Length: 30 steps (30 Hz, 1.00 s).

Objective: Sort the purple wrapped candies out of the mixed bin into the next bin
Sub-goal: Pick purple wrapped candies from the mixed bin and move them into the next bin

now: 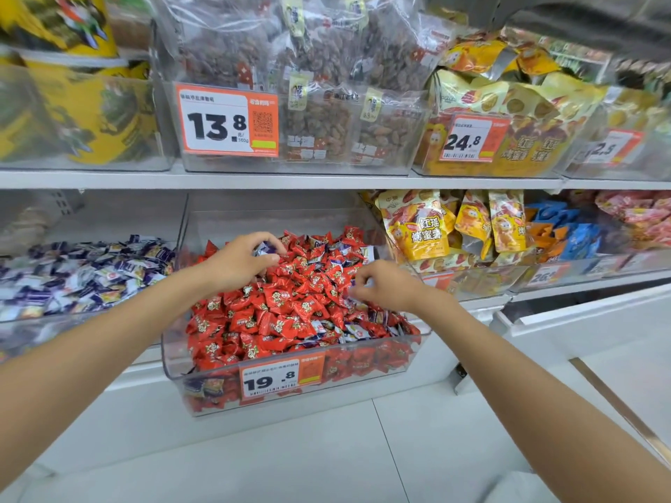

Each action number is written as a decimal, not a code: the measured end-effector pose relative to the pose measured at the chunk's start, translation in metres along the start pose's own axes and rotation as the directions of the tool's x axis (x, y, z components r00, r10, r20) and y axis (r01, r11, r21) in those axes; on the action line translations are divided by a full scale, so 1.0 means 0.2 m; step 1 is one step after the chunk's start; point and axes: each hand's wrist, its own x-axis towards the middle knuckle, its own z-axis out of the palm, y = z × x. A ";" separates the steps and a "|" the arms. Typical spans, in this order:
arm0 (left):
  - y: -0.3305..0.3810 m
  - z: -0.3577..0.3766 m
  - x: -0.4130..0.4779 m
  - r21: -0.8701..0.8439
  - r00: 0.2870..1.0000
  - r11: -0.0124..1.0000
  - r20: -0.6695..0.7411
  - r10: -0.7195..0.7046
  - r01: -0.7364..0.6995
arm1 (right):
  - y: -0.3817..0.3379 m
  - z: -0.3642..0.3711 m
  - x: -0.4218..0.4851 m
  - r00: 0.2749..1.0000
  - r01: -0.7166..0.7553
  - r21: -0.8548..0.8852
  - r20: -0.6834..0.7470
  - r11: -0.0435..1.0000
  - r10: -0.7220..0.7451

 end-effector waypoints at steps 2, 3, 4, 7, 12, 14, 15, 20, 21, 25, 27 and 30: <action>0.01 0.00 0.04 0.051 0.999 0.997 -0.003 0.054 -0.054 | 0.00 -0.06 0.00 1.000 -0.016 0.040 -0.018 0.999 0.017; 0.02 0.01 0.07 0.054 0.997 0.995 -0.002 0.079 -0.079 | -0.01 -0.08 0.00 1.000 -0.026 0.021 0.015 0.999 0.025; 0.04 0.03 0.11 0.055 0.995 0.993 0.001 0.103 -0.103 | -0.02 -0.08 -0.01 0.997 -0.040 -0.011 0.069 0.999 0.040; 0.05 0.10 0.25 0.117 0.990 0.985 0.085 0.116 -0.126 | -0.03 0.02 -0.03 0.979 -0.026 -0.165 0.194 0.986 0.058; 0.04 0.24 0.49 0.394 0.993 0.914 0.093 0.069 -0.100 | 0.02 0.10 0.00 0.994 0.029 -0.253 0.106 0.967 -0.002; 0.03 0.26 0.56 0.502 0.992 0.857 0.098 0.077 -0.116 | 0.05 0.10 0.00 0.992 0.039 -0.306 0.126 0.951 0.000; 0.02 0.26 0.58 0.524 0.991 0.843 0.110 0.077 -0.124 | 0.05 0.11 -0.01 0.991 0.038 -0.325 0.132 0.945 0.005; -0.01 0.26 0.63 0.560 0.988 0.816 0.122 0.091 -0.145 | 0.06 0.12 0.00 0.996 0.050 -0.342 0.081 0.939 -0.023; -0.01 0.26 0.63 0.549 0.989 0.824 0.111 0.095 -0.141 | 0.06 0.11 0.00 0.998 0.056 -0.297 0.053 0.953 -0.042; -0.04 0.18 0.60 0.435 0.990 0.889 0.057 0.128 -0.140 | 0.06 0.06 -0.01 0.999 0.031 0.008 -0.036 0.999 -0.031; -0.06 0.12 0.56 0.358 0.985 0.918 0.079 0.154 -0.172 | 0.05 0.04 -0.01 0.999 0.004 0.139 -0.054 0.990 0.004; -0.05 0.03 0.50 0.415 0.972 0.898 0.228 0.056 -0.149 | 0.03 0.00 0.02 0.994 -0.025 0.190 -0.099 0.981 0.045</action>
